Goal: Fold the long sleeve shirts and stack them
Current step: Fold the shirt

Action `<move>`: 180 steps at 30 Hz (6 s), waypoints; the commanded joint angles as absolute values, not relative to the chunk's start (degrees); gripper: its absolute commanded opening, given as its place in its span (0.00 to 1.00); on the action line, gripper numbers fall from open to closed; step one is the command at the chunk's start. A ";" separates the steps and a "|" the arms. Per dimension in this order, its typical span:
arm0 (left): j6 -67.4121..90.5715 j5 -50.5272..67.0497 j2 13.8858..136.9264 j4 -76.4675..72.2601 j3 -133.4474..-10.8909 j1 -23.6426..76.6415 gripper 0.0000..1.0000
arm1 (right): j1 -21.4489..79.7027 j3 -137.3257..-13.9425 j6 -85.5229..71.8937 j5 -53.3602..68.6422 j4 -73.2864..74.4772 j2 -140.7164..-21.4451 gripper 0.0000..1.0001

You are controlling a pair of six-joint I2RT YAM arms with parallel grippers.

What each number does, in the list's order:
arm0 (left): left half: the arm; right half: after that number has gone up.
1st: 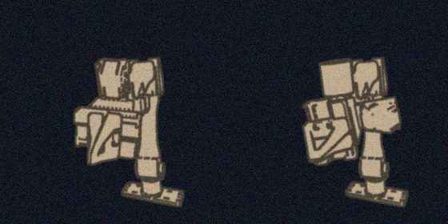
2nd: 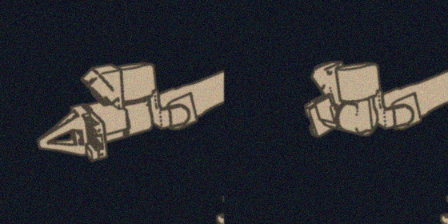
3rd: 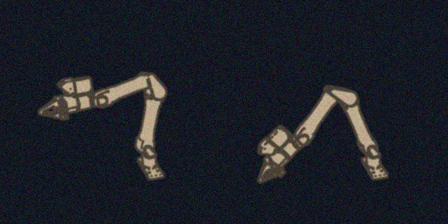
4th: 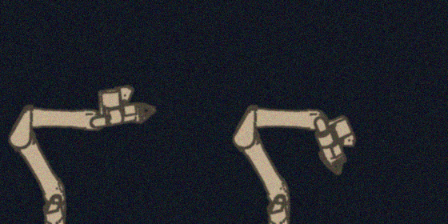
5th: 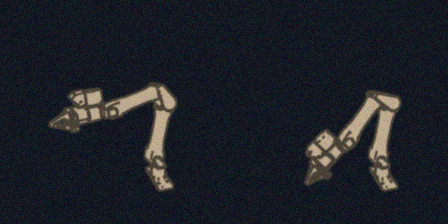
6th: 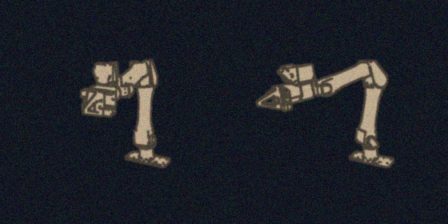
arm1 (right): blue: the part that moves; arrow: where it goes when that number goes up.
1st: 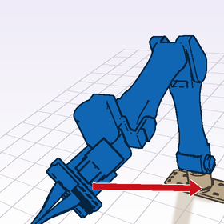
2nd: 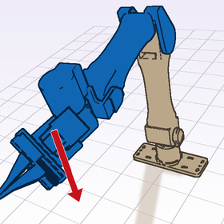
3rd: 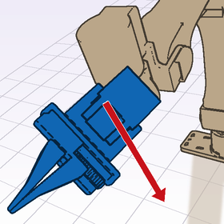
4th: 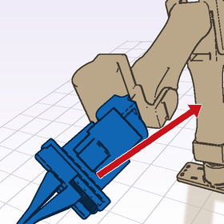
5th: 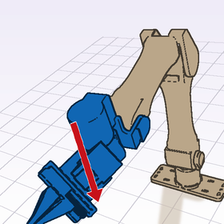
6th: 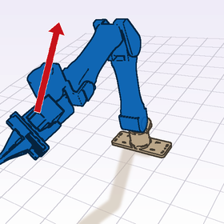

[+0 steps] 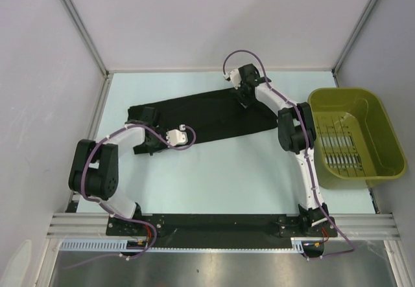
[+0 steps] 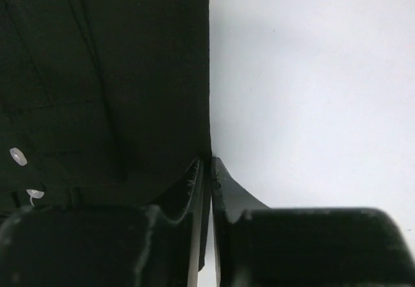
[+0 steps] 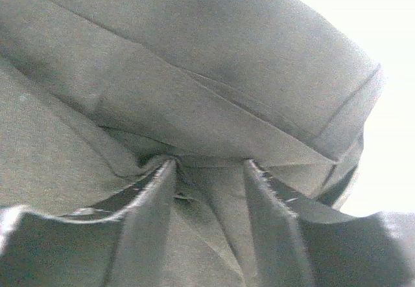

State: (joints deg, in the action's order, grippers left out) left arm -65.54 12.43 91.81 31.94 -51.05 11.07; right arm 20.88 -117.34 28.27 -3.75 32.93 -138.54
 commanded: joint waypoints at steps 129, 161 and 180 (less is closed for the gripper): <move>-10.20 43.95 110.74 29.00 -66.80 6.24 0.42 | 17.23 -114.43 4.13 18.11 45.26 -140.63 0.00; -39.54 39.04 91.41 40.86 -53.97 23.90 0.42 | 13.10 -103.29 17.39 17.22 56.34 -121.40 0.70; -65.38 37.26 60.22 36.48 -32.88 30.41 0.63 | 23.70 -45.45 50.17 29.53 33.41 -66.47 0.73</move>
